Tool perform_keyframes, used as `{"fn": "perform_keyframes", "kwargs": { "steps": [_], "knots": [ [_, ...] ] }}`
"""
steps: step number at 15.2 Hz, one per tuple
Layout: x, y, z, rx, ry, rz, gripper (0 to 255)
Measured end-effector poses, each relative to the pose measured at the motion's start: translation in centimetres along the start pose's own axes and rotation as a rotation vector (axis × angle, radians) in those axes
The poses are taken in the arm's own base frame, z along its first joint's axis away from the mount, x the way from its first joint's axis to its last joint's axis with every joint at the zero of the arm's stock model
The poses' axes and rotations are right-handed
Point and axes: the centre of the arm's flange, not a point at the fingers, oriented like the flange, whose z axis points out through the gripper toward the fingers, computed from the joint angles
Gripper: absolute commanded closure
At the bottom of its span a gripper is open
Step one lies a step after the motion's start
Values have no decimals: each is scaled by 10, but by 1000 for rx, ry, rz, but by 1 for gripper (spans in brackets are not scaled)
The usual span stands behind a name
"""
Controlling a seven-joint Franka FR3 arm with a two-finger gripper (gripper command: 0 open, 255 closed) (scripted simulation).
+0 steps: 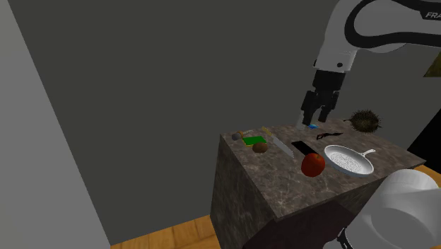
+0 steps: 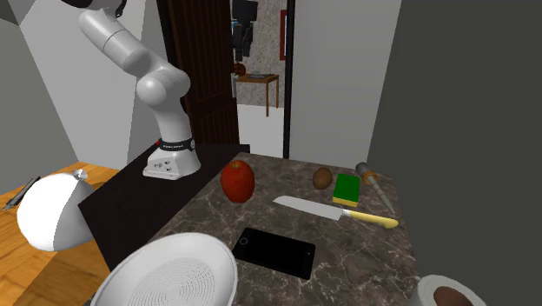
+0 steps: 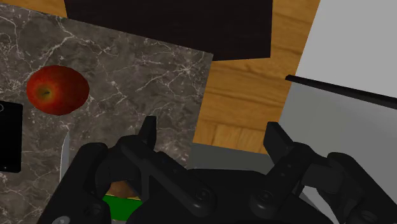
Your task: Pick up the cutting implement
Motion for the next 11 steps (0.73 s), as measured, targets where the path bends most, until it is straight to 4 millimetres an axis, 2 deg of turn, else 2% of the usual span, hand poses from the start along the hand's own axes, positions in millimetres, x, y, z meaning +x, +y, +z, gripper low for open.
{"fn": "perform_keyframes", "kwargs": {
  "steps": [3, 11],
  "knots": [
    [10, 9, 6, -1, 1, 5, 0],
    [79, 65, 58, -10, 8, 39, 0]
  ]
}}
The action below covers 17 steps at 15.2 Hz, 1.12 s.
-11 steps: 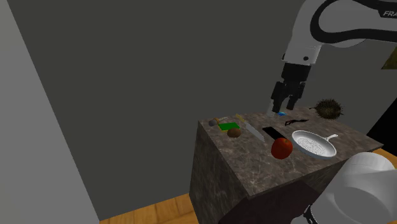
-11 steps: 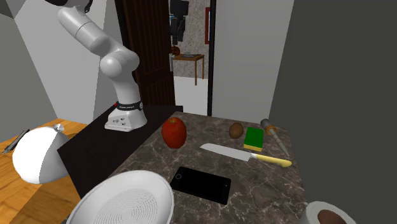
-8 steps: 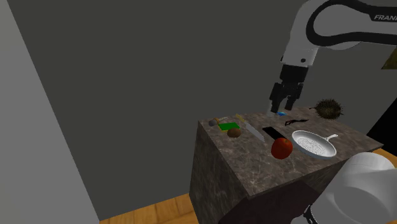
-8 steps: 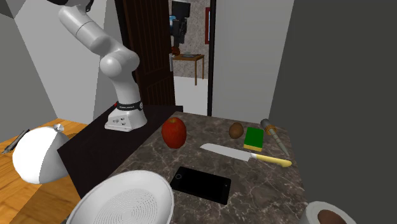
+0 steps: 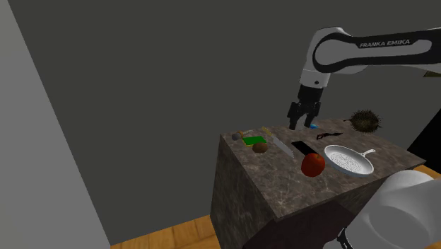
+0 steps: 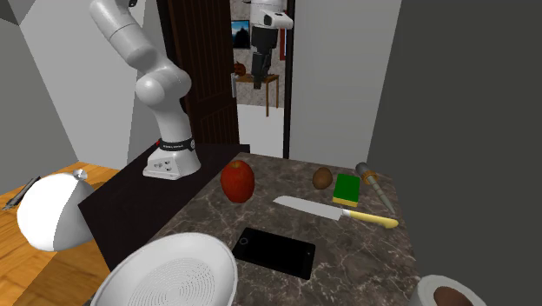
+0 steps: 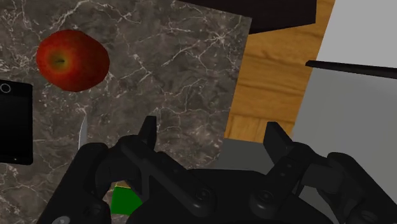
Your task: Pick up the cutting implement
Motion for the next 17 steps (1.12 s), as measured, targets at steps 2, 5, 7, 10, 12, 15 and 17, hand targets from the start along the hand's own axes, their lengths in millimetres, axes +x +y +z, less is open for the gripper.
{"fn": "perform_keyframes", "kwargs": {
  "steps": [2, 5, 7, 10, 12, 15, 17],
  "knots": [
    [16, 14, 14, -2, 2, 8, 0],
    [42, 34, 32, -5, 5, 21, 0],
    [60, 48, 50, -7, 7, 30, 0],
    [85, 68, 67, -11, 11, 43, 0],
    [101, 84, 79, -13, 13, 51, 0],
    [130, 107, 99, -16, 16, 64, 0],
    [146, 123, 110, -19, 18, 73, 0]
  ]
}}
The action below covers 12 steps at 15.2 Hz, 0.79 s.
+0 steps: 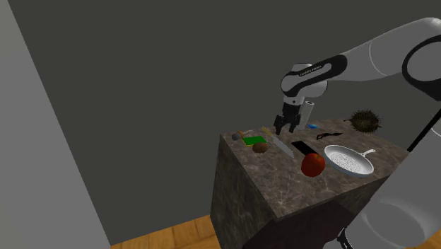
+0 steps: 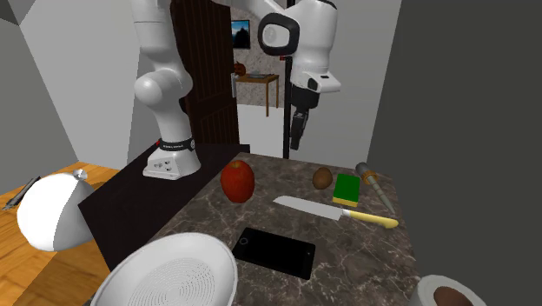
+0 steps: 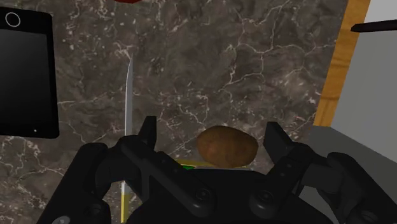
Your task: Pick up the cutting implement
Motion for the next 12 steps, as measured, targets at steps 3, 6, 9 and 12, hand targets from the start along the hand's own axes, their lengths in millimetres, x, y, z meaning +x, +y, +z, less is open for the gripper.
{"fn": "perform_keyframes", "kwargs": {
  "steps": [3, 6, 9, 12],
  "knots": [
    [26, 20, 18, -4, 3, 13, 0],
    [54, 45, 40, -8, 7, 25, 0],
    [77, 64, 58, -11, 10, 39, 0],
    [103, 88, 79, -15, 13, 52, 0]
  ]
}}
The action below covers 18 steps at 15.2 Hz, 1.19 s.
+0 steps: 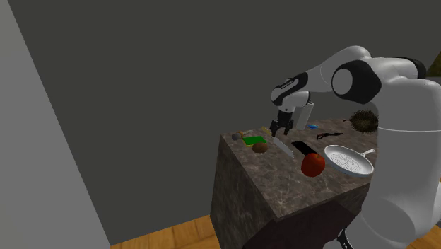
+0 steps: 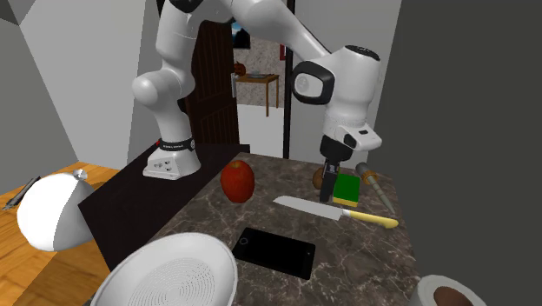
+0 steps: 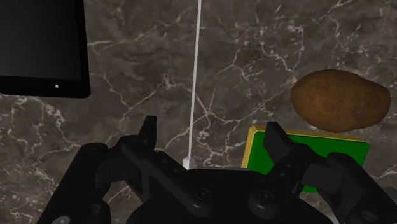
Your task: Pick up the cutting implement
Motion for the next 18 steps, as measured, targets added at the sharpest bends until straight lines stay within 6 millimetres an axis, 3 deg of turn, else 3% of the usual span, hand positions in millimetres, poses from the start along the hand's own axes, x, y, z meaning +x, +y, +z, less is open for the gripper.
{"fn": "perform_keyframes", "kwargs": {
  "steps": [4, 10, 11, 18],
  "knots": [
    [18, 12, 19, -2, 2, 8, 0],
    [22, 15, 52, -2, 2, 9, 0],
    [23, 15, 54, -2, 2, 9, 255],
    [23, 15, 55, -2, 3, 9, 255]
  ]
}}
